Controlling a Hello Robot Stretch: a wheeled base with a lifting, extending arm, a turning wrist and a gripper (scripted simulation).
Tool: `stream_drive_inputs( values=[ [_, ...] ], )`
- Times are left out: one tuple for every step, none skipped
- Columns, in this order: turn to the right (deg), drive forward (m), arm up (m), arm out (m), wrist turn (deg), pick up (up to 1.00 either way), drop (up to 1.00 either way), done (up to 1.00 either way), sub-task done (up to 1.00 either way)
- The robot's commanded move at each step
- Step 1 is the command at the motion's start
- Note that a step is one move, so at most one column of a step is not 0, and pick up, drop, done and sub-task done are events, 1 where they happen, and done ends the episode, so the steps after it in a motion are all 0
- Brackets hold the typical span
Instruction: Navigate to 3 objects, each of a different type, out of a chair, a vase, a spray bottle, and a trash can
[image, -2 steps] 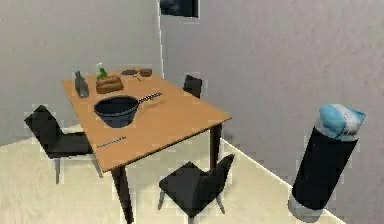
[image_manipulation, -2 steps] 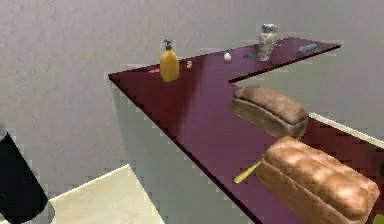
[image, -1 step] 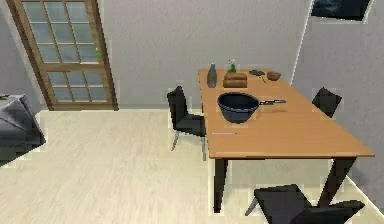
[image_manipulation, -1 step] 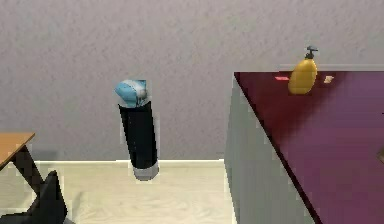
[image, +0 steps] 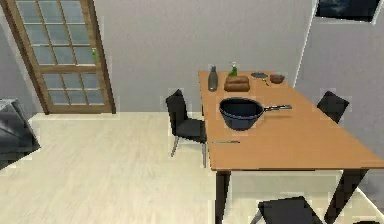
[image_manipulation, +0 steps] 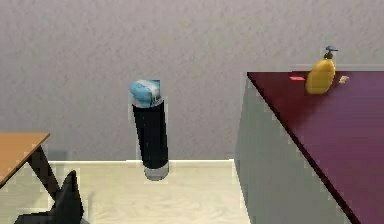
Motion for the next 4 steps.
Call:
stream_drive_inputs(
  values=[
    [-45.0, 0.00, 0.00, 0.00, 0.0, 0.00, 0.00, 0.00, 0.00],
    [-12.0, 0.00, 0.00, 0.00, 0.0, 0.00, 0.00, 0.00, 0.00],
    [0.0, 0.15, 0.00, 0.00, 0.0, 0.00, 0.00, 0.00, 0.00],
    [45.0, 0.00, 0.00, 0.00, 0.0, 0.00, 0.00, 0.00, 0.00]
  ],
)
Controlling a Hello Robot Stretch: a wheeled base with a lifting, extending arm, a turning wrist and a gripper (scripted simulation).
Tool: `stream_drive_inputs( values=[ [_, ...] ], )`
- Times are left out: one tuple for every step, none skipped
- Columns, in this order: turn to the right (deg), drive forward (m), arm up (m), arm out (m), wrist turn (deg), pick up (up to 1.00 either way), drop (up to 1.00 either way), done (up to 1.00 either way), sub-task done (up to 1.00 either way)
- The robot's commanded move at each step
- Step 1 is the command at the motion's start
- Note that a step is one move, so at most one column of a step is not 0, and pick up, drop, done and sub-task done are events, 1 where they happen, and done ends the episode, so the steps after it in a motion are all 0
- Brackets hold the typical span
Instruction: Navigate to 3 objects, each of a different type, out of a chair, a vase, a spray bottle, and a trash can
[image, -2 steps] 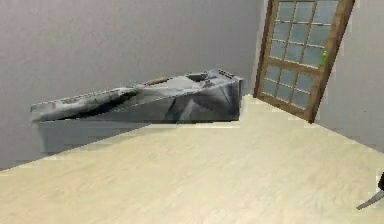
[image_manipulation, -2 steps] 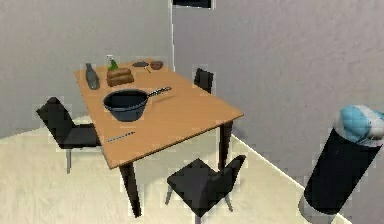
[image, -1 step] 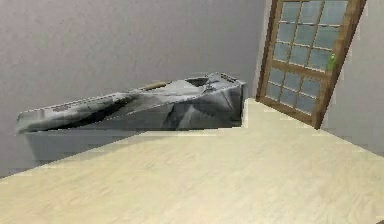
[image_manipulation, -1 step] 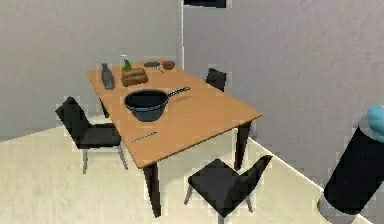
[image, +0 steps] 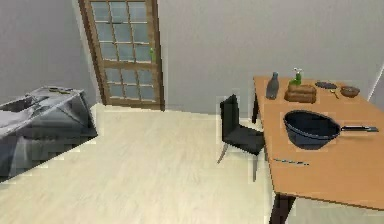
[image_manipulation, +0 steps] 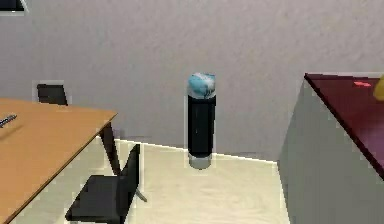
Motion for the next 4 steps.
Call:
stream_drive_inputs(
  values=[
    [45.0, 0.00, 0.00, 0.00, 0.0, 0.00, 0.00, 0.00, 0.00],
    [12.0, 0.00, 0.00, 0.00, 0.0, 0.00, 0.00, 0.00, 0.00],
    [0.0, 0.00, 0.00, 0.00, 0.0, 0.00, 0.00, 0.00, 1.00],
    [45.0, 0.00, 0.00, 0.00, 0.0, 0.00, 0.00, 0.00, 0.00]
  ],
)
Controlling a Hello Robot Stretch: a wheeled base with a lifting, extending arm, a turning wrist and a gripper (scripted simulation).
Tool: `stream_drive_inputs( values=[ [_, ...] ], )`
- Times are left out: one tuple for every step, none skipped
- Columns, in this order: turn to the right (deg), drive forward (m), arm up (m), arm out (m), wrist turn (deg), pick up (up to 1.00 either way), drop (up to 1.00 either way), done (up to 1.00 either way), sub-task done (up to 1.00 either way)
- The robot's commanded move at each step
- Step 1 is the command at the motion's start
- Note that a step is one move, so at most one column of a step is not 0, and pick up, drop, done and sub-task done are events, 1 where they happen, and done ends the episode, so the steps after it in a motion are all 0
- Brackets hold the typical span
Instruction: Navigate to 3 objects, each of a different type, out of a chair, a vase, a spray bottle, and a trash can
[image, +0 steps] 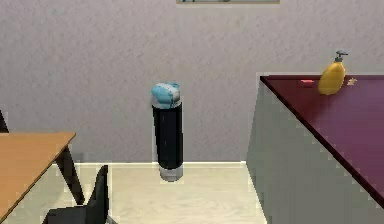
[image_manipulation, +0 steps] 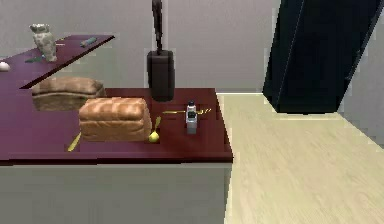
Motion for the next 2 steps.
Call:
stream_drive_inputs(
  values=[
    [6.0, 0.00, 0.00, 0.00, 0.0, 0.00, 0.00, 0.00, 0.00],
    [0.0, 0.30, 0.00, 0.00, 0.0, 0.00, 0.00, 0.00, 0.00]
  ],
)
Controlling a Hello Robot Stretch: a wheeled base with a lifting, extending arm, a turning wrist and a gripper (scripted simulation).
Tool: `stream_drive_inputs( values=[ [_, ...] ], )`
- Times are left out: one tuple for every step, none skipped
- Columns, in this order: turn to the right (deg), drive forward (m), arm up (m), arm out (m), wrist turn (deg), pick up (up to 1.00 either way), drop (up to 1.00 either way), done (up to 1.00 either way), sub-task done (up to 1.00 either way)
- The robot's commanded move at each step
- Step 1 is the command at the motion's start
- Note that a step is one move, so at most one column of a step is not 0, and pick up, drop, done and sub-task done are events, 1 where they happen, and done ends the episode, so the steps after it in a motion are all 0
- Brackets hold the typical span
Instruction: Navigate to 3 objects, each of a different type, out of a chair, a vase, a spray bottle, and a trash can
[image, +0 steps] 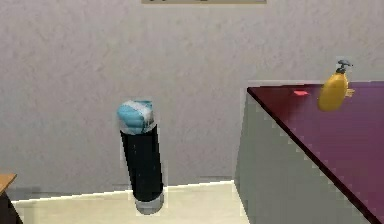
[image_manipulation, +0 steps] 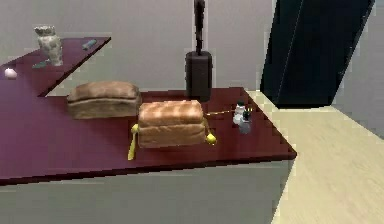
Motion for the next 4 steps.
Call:
stream_drive_inputs(
  values=[
    [-15.0, 0.00, 0.00, 0.00, 0.0, 0.00, 0.00, 0.00, 0.00],
    [0.0, 0.00, 0.00, 0.00, 0.0, 0.00, 0.00, 0.00, 1.00],
    [-45.0, 0.00, 0.00, 0.00, 0.0, 0.00, 0.00, 0.00, 0.00],
    [-45.0, 0.00, 0.00, 0.00, 0.0, 0.00, 0.00, 0.00, 0.00]
  ],
)
